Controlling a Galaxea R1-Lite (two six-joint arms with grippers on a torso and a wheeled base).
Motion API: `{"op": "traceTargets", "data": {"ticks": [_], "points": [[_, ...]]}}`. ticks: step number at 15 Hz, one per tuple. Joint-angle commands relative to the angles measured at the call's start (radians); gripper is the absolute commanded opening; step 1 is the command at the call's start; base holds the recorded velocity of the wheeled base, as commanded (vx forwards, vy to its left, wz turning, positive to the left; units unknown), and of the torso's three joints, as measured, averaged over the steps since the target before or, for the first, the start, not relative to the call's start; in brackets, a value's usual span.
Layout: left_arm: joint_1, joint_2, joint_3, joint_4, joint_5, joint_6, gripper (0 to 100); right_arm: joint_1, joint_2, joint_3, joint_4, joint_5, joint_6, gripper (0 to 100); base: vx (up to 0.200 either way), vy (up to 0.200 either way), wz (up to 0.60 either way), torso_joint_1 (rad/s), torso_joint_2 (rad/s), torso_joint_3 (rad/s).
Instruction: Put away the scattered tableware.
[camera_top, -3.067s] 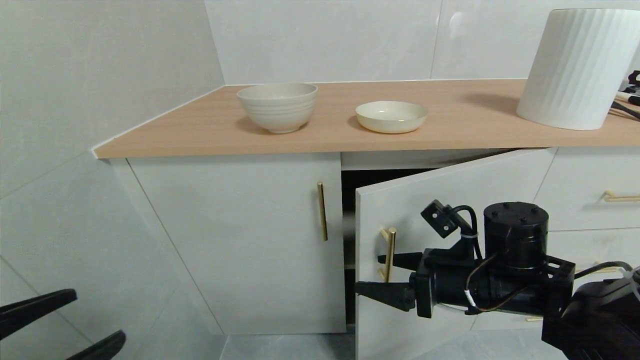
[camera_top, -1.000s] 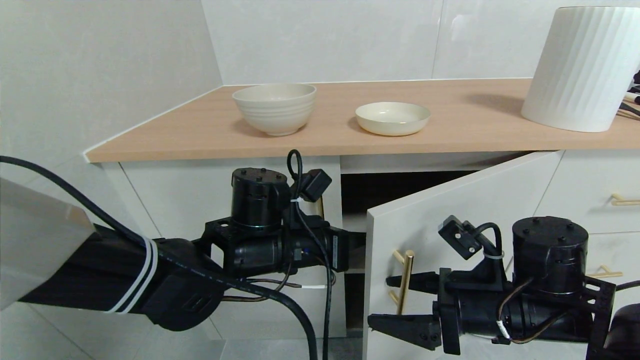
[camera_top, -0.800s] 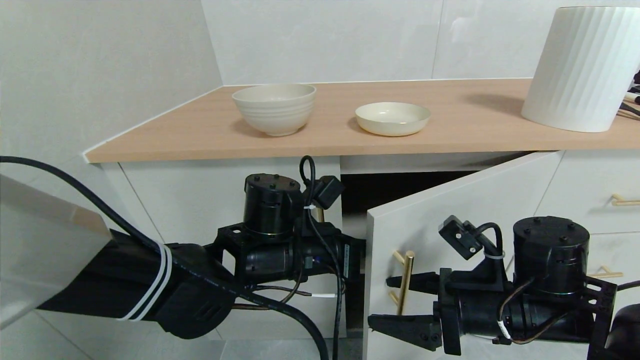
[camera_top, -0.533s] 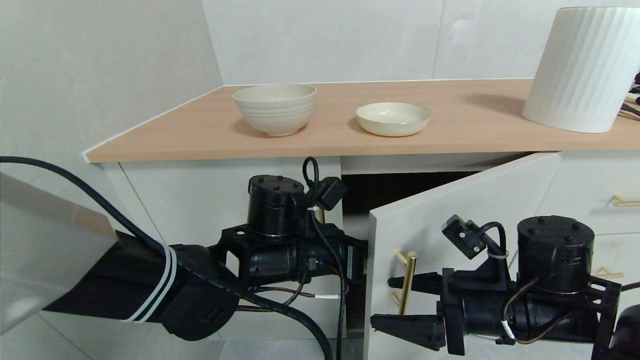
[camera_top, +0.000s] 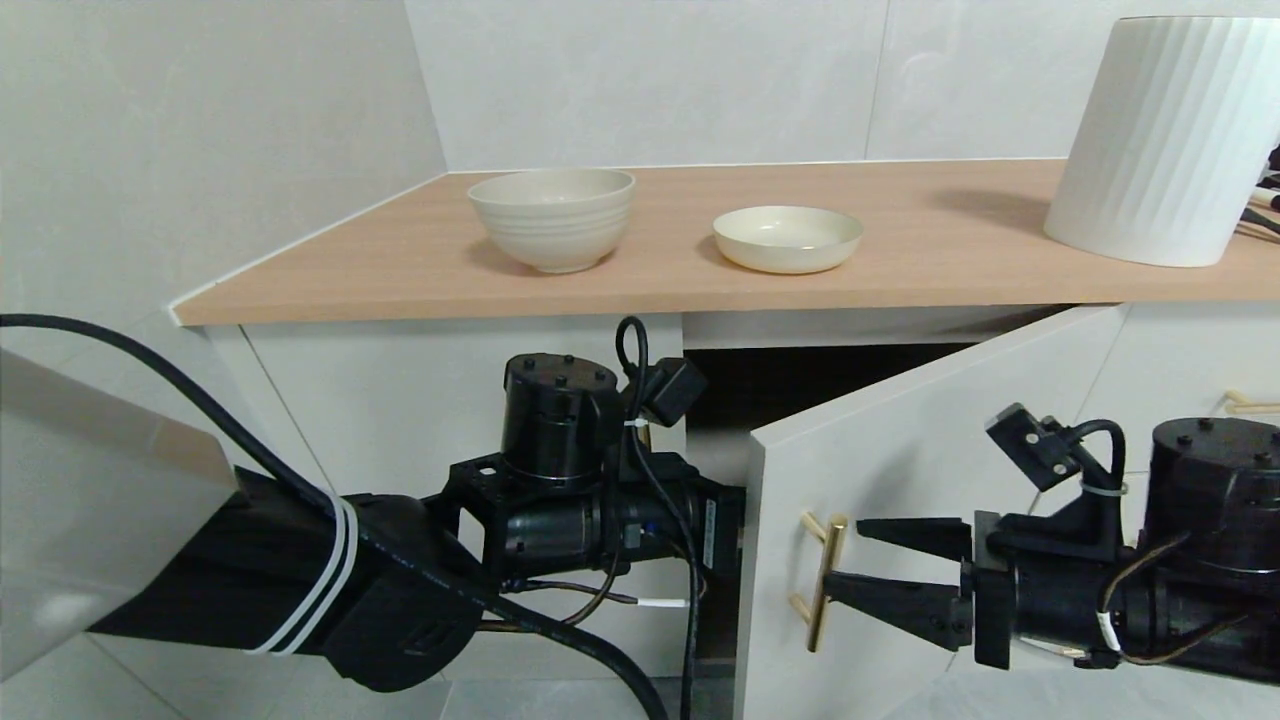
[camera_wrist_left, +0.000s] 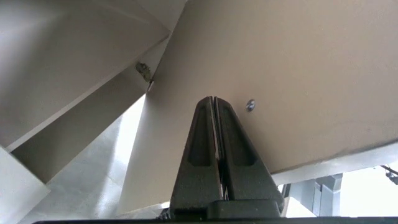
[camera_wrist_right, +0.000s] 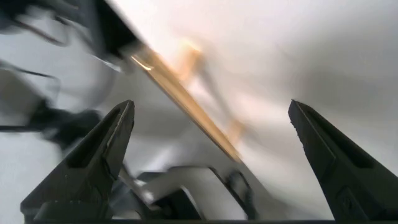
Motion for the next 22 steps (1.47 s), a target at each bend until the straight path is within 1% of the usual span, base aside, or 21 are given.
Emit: {"op": "traceTargets", "data": {"ticks": [1,2,3,4,7,8,9,14,15,16,17,18,20,22], "points": [[0.003,-0.011,-0.002,-0.001,0.004,-0.001,0,0.000,-0.160,0.028,0.181,-0.139,-0.070,100,0.000,0.000,0.00,0.000,0.00,0.000],[0.003,-0.016,0.000,0.001,0.004,-0.001,0,0.060,-0.206,0.012,0.286,-0.260,-0.100,100,0.000,0.000,0.00,0.000,0.00,0.000],[0.003,-0.017,0.001,0.001,0.004,-0.001,0,0.133,-0.266,0.005,0.362,-0.374,-0.101,100,0.000,0.000,0.00,0.000,0.00,0.000],[0.002,-0.017,0.000,0.001,0.004,-0.001,0,0.181,-0.330,0.005,0.410,-0.403,-0.101,100,0.000,0.000,0.00,0.000,0.00,0.000],[0.002,-0.016,0.000,0.001,0.004,-0.001,0,0.184,-0.479,0.002,0.547,-0.401,-0.098,100,0.000,0.000,0.00,0.000,0.00,0.000],[0.002,-0.016,0.000,0.001,0.004,-0.001,0,0.184,-0.479,0.002,0.547,-0.401,-0.098,100,0.000,0.000,0.00,0.000,0.00,0.000],[-0.001,-0.014,0.000,0.001,0.004,-0.001,0,0.184,-0.516,0.000,0.603,-0.397,-0.100,100,0.000,0.000,0.00,0.000,0.00,0.000],[-0.009,-0.008,-0.002,0.001,0.004,-0.001,0,0.184,-0.534,0.003,0.608,-0.397,-0.098,100,0.000,0.000,0.00,0.000,0.00,0.000],[-0.011,-0.008,-0.002,0.001,0.004,-0.001,0,0.184,-0.534,0.003,0.606,-0.397,-0.098,100,-0.200,0.000,0.00,0.007,0.01,0.002],[-0.020,-0.008,-0.002,0.001,0.004,-0.004,0,0.184,-0.536,0.003,0.608,-0.397,-0.098,100,-0.200,0.000,0.00,0.002,0.01,0.002],[-0.032,-0.007,-0.002,-0.001,0.004,-0.019,0,0.184,-0.537,0.003,0.606,-0.397,-0.098,100,-0.200,0.000,0.00,0.012,0.00,-0.002],[-0.038,-0.007,-0.003,-0.001,0.004,-0.025,0,0.184,-0.539,0.003,0.608,-0.397,-0.098,100,0.000,0.000,0.00,0.000,0.00,0.000],[-0.075,0.019,-0.032,0.002,0.008,-0.029,0,0.184,-0.540,0.006,0.606,-0.397,-0.096,100,0.000,0.000,0.00,0.000,0.00,0.000],[-0.092,0.047,-0.088,0.021,0.017,-0.030,0,0.184,-0.542,0.008,0.606,-0.397,-0.087,100,0.000,0.000,0.00,0.000,0.00,0.000]]}}
